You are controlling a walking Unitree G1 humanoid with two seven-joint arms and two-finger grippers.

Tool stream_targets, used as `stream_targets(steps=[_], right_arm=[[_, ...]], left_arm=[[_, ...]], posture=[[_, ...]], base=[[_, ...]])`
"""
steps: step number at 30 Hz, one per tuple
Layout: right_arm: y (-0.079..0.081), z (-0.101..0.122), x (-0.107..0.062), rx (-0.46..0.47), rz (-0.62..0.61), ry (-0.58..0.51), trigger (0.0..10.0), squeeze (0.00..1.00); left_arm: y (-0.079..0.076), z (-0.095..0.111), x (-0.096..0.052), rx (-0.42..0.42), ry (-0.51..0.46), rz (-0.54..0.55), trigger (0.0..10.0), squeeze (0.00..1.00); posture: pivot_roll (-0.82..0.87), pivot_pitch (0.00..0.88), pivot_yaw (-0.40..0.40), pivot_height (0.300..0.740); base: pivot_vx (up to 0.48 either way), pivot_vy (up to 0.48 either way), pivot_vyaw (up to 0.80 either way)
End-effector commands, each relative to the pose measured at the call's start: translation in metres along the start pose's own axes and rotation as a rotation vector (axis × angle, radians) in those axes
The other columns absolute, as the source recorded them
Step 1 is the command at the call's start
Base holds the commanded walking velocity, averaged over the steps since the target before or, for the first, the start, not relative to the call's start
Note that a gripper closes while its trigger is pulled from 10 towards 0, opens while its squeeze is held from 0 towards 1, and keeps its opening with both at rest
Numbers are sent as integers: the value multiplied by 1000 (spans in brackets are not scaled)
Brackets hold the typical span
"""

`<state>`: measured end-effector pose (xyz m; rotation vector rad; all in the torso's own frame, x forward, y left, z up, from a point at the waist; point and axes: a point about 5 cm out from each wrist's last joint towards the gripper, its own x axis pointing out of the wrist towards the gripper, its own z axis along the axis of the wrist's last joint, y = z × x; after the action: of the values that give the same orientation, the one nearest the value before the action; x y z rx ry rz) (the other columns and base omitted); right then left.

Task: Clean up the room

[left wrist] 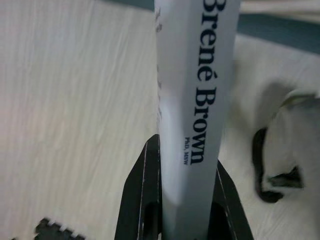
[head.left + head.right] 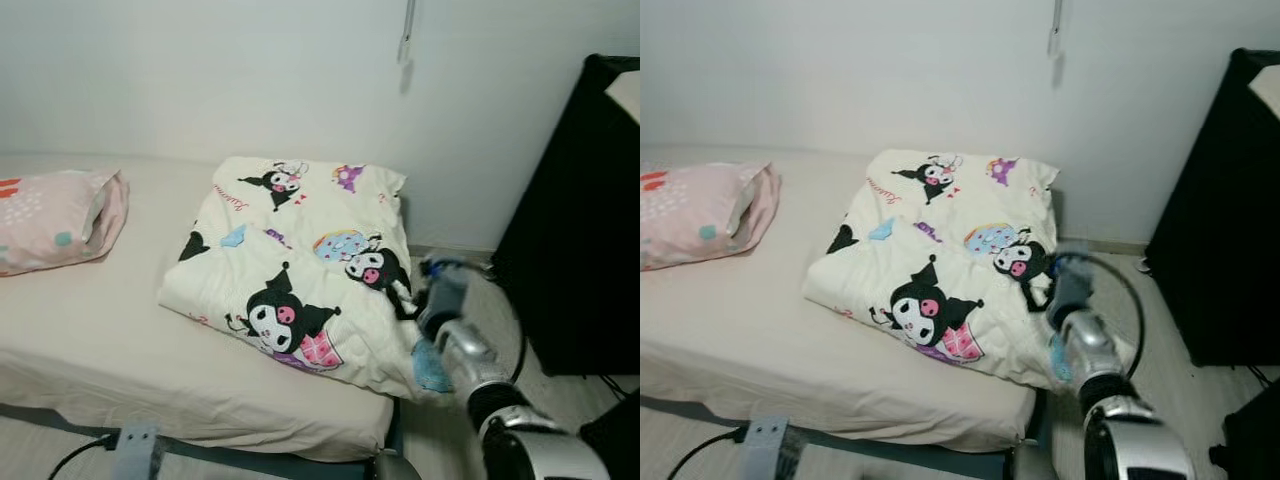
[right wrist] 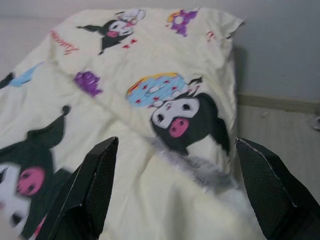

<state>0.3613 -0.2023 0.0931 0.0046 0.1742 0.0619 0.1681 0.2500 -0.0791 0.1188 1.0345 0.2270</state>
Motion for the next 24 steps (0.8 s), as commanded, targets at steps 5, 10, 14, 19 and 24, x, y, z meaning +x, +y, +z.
stream_targets(steps=[5, 10, 14, 19, 24], right_arm=[[-1, 4, 4, 52, -9, 26, 10000, 0], [0, 11, 6, 48, 44, 19, 10000, 0], [-19, 19, 5, -4, 27, 29, 10000, 0], [-35, 15, 0, -33, -24, 65, 10000, 0], [-49, 3, -9, -73, -70, 102, 10000, 0]], left_arm=[[32, -3, -3, 11, -17, 58, 10000, 0], [46, -8, -5, 18, -15, 77, 10000, 0], [63, -16, -9, 27, -9, 98, 10000, 0], [70, -19, -12, 33, -6, 108, 10000, 0], [75, -22, -13, 44, -2, 108, 10000, 0]], posture=[[164, 177, 78, 635], [191, 221, 97, 635], [208, 253, 109, 635], [212, 275, 113, 635], [200, 293, 120, 625]], base=[[0, 0, 0], [0, 0, 0], [0, 0, 0], [0, 0, 0], [0, 0, 0]])
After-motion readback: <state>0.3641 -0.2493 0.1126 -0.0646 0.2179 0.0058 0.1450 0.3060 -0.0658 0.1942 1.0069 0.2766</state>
